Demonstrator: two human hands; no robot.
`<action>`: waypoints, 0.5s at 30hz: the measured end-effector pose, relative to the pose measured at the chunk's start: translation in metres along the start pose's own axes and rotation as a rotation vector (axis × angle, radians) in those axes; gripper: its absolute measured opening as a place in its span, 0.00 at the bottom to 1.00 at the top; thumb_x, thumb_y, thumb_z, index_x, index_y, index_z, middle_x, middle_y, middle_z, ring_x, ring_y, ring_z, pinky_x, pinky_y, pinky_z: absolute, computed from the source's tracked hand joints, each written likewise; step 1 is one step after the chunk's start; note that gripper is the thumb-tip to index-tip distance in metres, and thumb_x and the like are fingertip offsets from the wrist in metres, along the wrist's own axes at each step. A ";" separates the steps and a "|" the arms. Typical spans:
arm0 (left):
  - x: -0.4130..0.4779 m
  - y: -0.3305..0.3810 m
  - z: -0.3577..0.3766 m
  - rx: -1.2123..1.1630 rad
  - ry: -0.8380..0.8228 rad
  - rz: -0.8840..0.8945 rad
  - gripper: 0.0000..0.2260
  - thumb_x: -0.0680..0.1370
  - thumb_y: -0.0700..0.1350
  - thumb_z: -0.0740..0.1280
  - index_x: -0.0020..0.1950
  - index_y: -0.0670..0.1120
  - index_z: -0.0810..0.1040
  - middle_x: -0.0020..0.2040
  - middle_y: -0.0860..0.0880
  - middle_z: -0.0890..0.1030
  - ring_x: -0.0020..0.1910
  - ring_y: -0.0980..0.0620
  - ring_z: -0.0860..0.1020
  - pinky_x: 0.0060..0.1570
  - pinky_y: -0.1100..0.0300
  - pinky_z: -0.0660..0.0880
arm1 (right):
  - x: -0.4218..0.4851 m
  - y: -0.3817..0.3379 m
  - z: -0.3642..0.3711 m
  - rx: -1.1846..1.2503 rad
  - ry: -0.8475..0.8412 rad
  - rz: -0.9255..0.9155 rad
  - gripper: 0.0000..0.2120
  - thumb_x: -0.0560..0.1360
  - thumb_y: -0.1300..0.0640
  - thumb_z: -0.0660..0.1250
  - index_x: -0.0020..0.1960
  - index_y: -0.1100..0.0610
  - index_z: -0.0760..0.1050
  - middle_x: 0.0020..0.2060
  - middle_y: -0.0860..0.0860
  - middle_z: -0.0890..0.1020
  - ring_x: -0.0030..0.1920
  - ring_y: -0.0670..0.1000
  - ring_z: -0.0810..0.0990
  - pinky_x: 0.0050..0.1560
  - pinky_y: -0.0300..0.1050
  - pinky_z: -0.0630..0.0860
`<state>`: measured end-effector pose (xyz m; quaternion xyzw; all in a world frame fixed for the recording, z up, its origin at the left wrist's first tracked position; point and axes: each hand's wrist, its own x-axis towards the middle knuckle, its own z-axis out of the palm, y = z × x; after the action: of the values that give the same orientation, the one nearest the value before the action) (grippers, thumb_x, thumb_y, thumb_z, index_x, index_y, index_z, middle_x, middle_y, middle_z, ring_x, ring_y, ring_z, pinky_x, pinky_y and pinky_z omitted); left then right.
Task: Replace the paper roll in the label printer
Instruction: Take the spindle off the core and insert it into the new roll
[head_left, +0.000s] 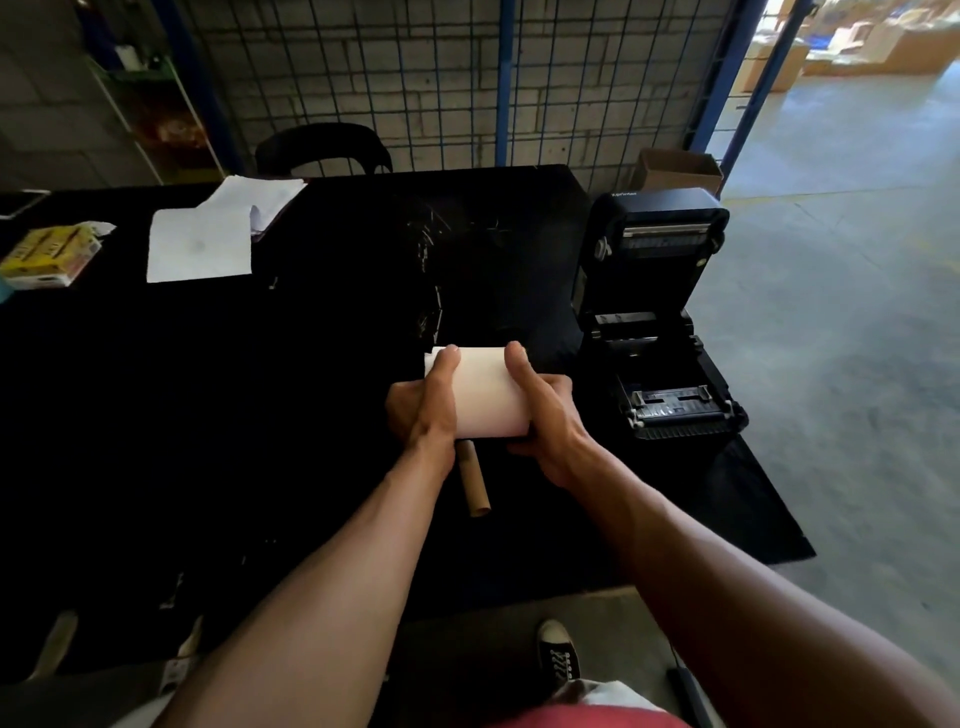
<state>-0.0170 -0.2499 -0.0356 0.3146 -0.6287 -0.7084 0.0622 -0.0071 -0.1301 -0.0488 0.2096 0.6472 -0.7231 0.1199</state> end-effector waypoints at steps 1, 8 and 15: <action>-0.003 -0.001 0.003 0.015 0.003 0.031 0.29 0.60 0.66 0.72 0.43 0.41 0.85 0.39 0.45 0.86 0.36 0.45 0.85 0.41 0.47 0.84 | 0.003 -0.001 0.000 0.040 0.024 0.002 0.58 0.51 0.19 0.71 0.66 0.59 0.70 0.57 0.58 0.82 0.53 0.58 0.85 0.51 0.62 0.82; -0.012 -0.006 0.019 -0.005 -0.061 0.006 0.19 0.65 0.59 0.76 0.40 0.44 0.84 0.38 0.45 0.85 0.38 0.45 0.85 0.40 0.48 0.84 | 0.005 -0.008 -0.013 0.171 0.156 -0.034 0.54 0.51 0.24 0.76 0.61 0.62 0.72 0.55 0.61 0.83 0.50 0.59 0.86 0.47 0.64 0.84; -0.021 -0.004 0.032 -0.024 -0.088 -0.007 0.15 0.69 0.55 0.77 0.39 0.43 0.83 0.37 0.46 0.84 0.37 0.45 0.85 0.38 0.50 0.84 | 0.001 -0.022 -0.022 0.159 0.189 0.026 0.47 0.56 0.31 0.78 0.63 0.60 0.71 0.52 0.58 0.82 0.47 0.59 0.86 0.43 0.60 0.85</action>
<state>-0.0158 -0.2118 -0.0318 0.2849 -0.6212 -0.7292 0.0357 -0.0151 -0.1056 -0.0313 0.2939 0.5936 -0.7474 0.0509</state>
